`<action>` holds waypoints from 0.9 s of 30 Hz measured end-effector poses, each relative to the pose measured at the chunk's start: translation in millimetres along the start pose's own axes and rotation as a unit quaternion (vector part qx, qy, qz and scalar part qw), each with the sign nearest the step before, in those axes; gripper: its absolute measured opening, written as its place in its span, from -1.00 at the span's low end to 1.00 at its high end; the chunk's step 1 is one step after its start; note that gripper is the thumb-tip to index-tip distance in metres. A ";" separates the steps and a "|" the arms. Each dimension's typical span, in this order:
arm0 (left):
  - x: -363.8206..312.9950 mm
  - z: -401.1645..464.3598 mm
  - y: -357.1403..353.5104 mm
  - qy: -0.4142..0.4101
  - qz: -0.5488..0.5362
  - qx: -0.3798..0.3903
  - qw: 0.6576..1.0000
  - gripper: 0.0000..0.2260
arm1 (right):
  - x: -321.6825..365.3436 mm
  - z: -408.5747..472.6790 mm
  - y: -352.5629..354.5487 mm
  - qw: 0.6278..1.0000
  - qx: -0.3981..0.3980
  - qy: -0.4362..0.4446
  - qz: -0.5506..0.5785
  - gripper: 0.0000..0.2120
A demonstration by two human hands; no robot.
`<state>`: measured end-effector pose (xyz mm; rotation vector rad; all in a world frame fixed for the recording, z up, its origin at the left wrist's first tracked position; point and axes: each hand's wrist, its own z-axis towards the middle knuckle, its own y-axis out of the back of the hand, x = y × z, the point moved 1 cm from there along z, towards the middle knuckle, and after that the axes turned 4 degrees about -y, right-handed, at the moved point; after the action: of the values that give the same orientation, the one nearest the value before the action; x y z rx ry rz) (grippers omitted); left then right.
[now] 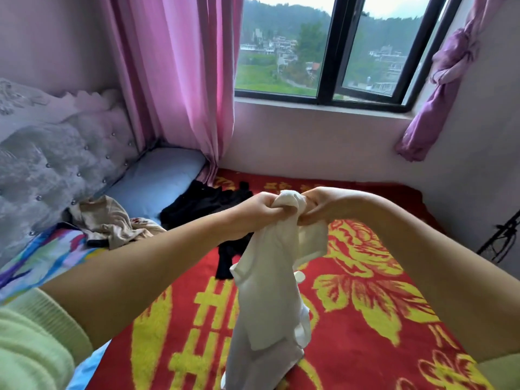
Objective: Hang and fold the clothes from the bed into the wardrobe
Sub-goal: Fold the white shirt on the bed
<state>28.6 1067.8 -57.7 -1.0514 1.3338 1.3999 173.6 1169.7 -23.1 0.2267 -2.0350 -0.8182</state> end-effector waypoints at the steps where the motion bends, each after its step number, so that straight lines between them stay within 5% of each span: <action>1: 1.2 -0.1 -0.1 0.001 -0.008 0.007 1.000 -0.79 | -4.6 -2.0 2.8 1.000 -0.020 -0.001 0.006 -0.96; 5: 10.0 -1.1 -0.8 -0.006 0.006 0.028 1.000 -0.81 | -11.9 -22.4 26.8 0.993 -0.079 0.019 0.081 -0.90; 10: 28.2 -6.7 10.8 -0.056 0.021 -0.070 0.996 -0.72 | 6.4 -49.5 54.2 0.987 -0.101 0.049 0.111 -0.86; 13: 36.2 -9.2 11.4 -0.059 0.052 -0.042 0.996 -0.70 | 11.7 -53.9 67.9 0.979 -0.140 0.059 0.137 -0.70; 16: 43.2 -14.8 13.0 -0.075 0.151 0.006 0.986 -0.90 | 5.6 -54.0 79.9 0.964 -0.179 0.076 0.181 -0.70; 19: 44.4 -23.9 31.4 -0.109 0.206 -0.001 0.972 -0.72 | -10.3 -57.0 81.7 0.976 -0.122 0.070 0.168 -0.51; 23: 17.1 -18.8 60.3 -0.109 0.262 -0.048 0.958 -0.81 | -27.7 -58.9 79.8 0.978 -0.092 0.059 0.177 -0.78; 25: -6.3 -15.4 68.1 -0.030 0.248 0.032 0.968 -0.89 | -29.9 -66.4 82.5 0.981 -0.071 0.045 0.173 -0.75; 27: -26.2 -19.4 74.3 0.090 0.271 0.173 0.943 -0.85 | -28.4 -82.7 85.9 0.992 0.002 0.001 0.126 -0.61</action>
<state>-37.9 1046.5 -16.5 -0.6053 2.0288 1.3943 269.2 1209.9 42.3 -0.0282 -2.0140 -0.6553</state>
